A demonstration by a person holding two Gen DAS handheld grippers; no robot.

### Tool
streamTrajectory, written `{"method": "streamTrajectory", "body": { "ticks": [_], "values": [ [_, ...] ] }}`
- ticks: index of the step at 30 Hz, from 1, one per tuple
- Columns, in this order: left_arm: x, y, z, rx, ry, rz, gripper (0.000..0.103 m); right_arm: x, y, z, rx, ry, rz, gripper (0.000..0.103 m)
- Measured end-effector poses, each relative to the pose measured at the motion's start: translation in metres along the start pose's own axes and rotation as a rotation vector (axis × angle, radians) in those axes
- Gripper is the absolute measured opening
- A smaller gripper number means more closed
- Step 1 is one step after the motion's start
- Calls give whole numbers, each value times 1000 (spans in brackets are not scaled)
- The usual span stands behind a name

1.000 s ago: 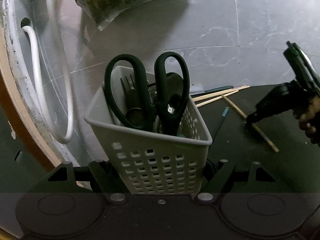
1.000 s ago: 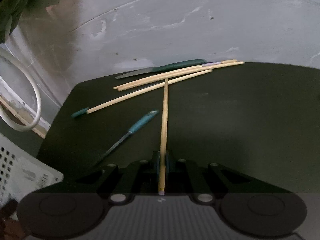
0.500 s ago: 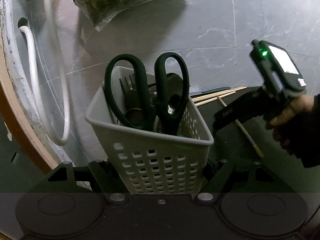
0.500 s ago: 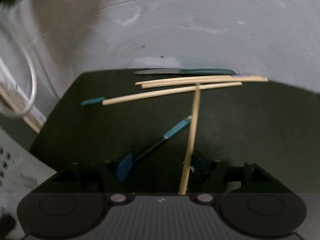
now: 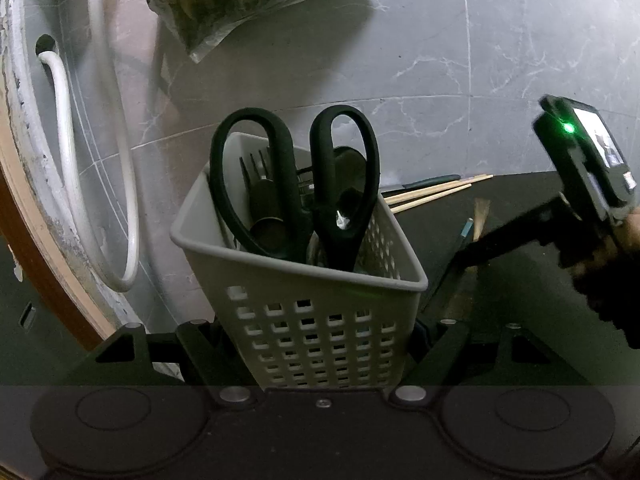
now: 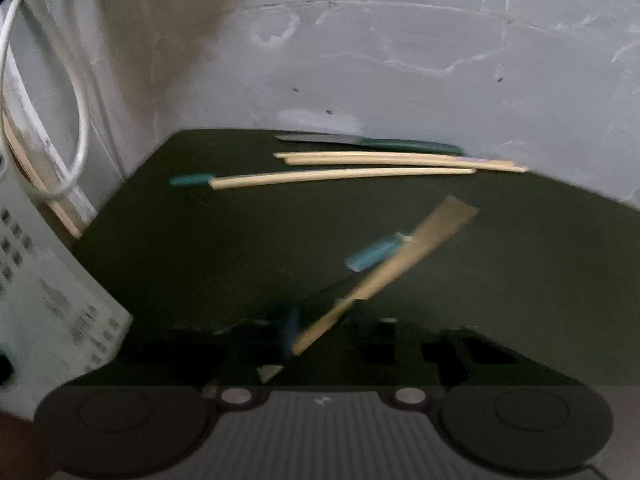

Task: Organize utensils
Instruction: 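Lower the chopstick beside a teal-handled utensil and close the right gripper on both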

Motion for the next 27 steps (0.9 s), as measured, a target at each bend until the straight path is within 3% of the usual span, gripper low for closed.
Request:
{"method": "streamTrajectory", "body": {
  "ticks": [7,11,13,15,17,21,27],
  "values": [
    [-1,1,-1,3,2,-3,79,13,-14,-24,24,23,12,23],
    [-1,0,-1,1,1,-3,79,12,-11,-28,-36,74,26,25],
    [0,0,0,-1,-1,-3,79,10,-8,-25,-80,99,29,36],
    [0,0,1,0,-2,-3,79,8,-5,-19,-108,115,29,56],
    [1,-1,1,-1,-4,-3,79,5,-1,-12,-124,121,28,63],
    [1,-1,1,-2,-4,-3,79,-4,7,2,-152,107,22,74],
    [0,-1,1,-5,-7,-4,79,-13,12,19,-56,1,23,76]
  ]
}}
Point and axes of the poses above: each gripper's, at about its wrist camera, not at the fingertips, and x roughly against the way its jaws point, z to its left, y to its top, the point moved 7 cm from there along -x, roughly the way its jaws point, and after that the axes turned 1 degree about z, right-handed, at the moved point
